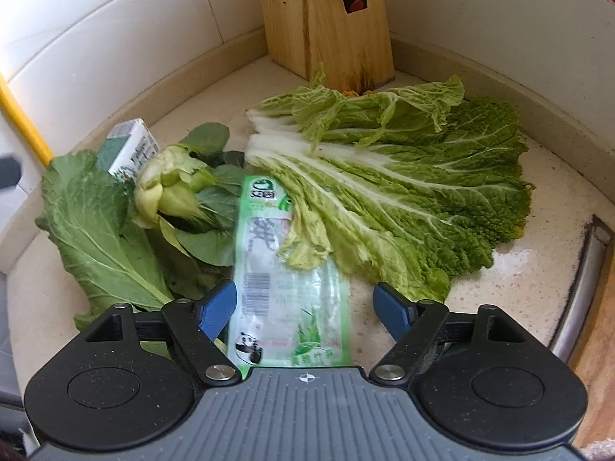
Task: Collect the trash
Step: 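Position the left gripper at the green juice carton while the right approaches the snack box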
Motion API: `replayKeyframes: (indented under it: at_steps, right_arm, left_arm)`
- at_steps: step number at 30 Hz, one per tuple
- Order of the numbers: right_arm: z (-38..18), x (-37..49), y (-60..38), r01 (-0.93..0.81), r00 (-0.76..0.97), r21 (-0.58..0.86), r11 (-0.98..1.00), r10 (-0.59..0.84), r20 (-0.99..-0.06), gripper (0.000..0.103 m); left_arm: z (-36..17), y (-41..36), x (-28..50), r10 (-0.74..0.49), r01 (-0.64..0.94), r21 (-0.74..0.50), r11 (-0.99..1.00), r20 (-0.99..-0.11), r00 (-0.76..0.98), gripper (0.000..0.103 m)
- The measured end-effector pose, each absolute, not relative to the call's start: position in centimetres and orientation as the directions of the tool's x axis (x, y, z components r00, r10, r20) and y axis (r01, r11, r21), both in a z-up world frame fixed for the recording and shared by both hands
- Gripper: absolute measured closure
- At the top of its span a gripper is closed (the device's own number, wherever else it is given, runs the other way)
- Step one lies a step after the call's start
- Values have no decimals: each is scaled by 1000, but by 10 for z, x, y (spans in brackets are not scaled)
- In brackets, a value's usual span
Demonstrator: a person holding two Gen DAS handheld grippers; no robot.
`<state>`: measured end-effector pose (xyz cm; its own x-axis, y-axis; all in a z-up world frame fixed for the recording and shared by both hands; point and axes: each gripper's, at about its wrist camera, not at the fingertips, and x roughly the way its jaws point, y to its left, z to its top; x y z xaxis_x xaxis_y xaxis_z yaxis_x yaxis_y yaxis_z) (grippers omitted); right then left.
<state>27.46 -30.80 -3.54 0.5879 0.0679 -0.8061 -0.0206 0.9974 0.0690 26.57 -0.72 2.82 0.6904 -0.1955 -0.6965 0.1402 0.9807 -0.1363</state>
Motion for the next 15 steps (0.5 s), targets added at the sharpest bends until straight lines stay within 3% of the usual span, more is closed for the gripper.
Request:
replayKeyframes:
  at_steps: [15]
  right_arm:
    - [-25, 265, -319, -34, 601, 86, 996, 89, -794, 19]
  left_arm:
    - [-10, -27, 324, -138, 150, -58, 987, -779, 612, 32]
